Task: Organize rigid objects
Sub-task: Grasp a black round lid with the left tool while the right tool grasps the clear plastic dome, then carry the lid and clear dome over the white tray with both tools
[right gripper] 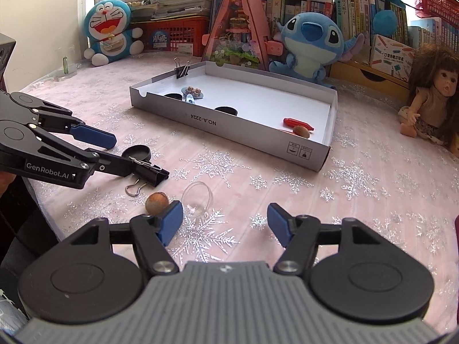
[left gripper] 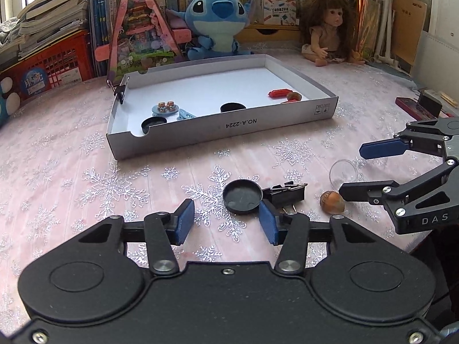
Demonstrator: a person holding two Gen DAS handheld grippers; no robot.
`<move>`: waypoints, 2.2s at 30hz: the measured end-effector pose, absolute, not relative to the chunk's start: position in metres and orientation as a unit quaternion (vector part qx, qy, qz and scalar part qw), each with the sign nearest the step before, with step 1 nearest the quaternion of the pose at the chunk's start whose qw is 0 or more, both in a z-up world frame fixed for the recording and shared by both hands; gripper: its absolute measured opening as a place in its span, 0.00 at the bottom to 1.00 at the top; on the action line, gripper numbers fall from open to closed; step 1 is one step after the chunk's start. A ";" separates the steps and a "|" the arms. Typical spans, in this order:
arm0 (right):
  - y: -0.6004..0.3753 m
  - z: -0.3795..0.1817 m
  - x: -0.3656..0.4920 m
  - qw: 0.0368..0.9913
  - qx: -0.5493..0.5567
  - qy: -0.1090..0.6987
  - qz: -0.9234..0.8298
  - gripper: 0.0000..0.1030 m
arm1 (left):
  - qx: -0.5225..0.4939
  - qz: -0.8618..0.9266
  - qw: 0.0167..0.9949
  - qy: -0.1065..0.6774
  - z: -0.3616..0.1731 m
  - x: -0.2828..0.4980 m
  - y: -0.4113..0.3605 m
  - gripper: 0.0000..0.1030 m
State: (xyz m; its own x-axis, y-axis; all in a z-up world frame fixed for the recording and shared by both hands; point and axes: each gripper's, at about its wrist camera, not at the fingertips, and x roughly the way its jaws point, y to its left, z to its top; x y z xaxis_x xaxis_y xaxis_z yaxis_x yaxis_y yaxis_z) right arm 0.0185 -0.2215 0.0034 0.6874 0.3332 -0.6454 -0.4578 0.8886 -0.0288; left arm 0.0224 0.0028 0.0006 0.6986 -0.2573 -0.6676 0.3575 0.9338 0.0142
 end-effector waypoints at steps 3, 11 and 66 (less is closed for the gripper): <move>-0.221 0.003 0.020 0.914 -0.093 0.331 0.216 0.72 | 0.073 -0.166 0.920 0.347 -0.001 0.024 -0.001 0.45; -0.216 0.000 0.021 0.913 -0.090 0.330 0.221 0.70 | 0.067 -0.170 0.922 0.341 -0.003 0.025 -0.002 0.41; -0.241 0.045 0.115 0.955 -0.047 0.272 0.105 0.33 | 0.010 -0.102 0.957 0.272 0.055 0.141 0.016 0.29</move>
State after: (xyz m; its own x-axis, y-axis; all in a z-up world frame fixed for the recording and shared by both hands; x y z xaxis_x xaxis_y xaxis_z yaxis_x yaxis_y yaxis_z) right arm 0.1153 -0.2415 0.0447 0.8301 0.1753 -0.5294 -0.2259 0.9736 -0.0319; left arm 0.1406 0.0161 0.0548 0.8314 -0.1899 -0.5222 0.2005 0.9790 -0.0368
